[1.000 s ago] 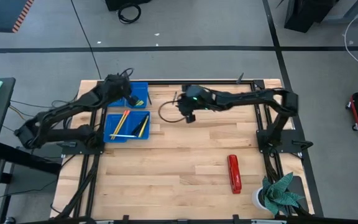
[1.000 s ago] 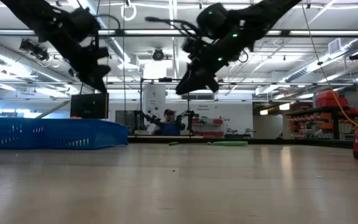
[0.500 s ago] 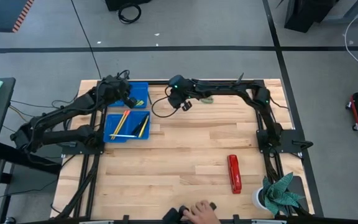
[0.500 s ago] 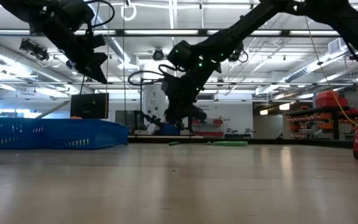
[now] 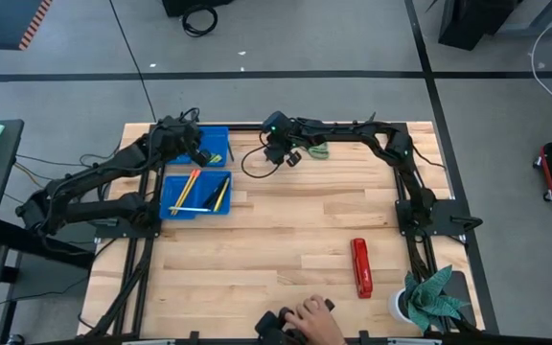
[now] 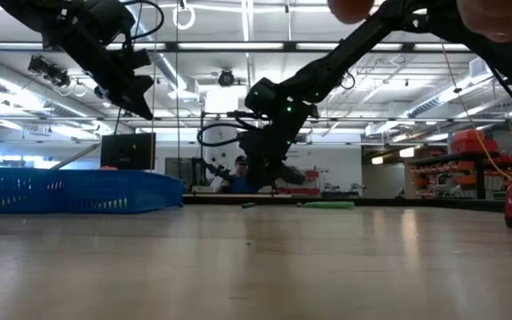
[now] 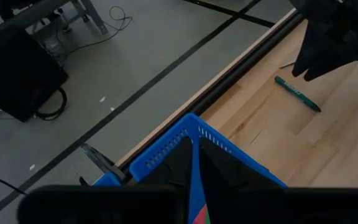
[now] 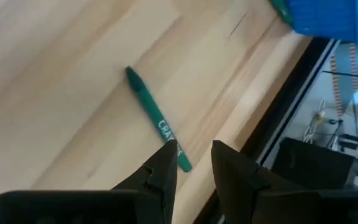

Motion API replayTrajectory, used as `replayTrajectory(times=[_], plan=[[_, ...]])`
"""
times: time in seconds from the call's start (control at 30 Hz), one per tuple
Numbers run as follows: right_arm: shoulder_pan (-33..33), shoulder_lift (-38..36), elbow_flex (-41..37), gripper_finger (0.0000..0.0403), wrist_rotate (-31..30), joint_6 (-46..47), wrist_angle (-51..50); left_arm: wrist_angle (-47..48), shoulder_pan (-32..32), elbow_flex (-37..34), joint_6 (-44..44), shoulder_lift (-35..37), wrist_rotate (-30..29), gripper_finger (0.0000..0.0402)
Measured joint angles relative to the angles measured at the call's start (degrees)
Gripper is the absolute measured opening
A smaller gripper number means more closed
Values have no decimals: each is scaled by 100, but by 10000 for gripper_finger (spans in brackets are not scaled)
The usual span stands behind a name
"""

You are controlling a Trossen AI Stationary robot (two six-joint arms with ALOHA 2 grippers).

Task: Sort crayons/erasers/pens/pencils in bins
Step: Put the green crayon into the top left blue bin

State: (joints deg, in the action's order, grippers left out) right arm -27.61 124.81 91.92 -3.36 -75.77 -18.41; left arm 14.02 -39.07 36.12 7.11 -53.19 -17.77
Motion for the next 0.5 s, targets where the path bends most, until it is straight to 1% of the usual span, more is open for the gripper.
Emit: replayTrajectory(times=[0.1,0.23,0.33,0.5], plan=[[5,1,-2,106,170,157,-47,3,0,0,2,-2,1,41],[40,-152,-9,103,342,843,-18,9,0,0,2,-2,-1,37],[81,-491,-9,98,346,1638,17,9,0,0,7,-2,1,33],[252,-1140,-2,99,304,2611,-31,4,0,0,87,-2,-1,37]])
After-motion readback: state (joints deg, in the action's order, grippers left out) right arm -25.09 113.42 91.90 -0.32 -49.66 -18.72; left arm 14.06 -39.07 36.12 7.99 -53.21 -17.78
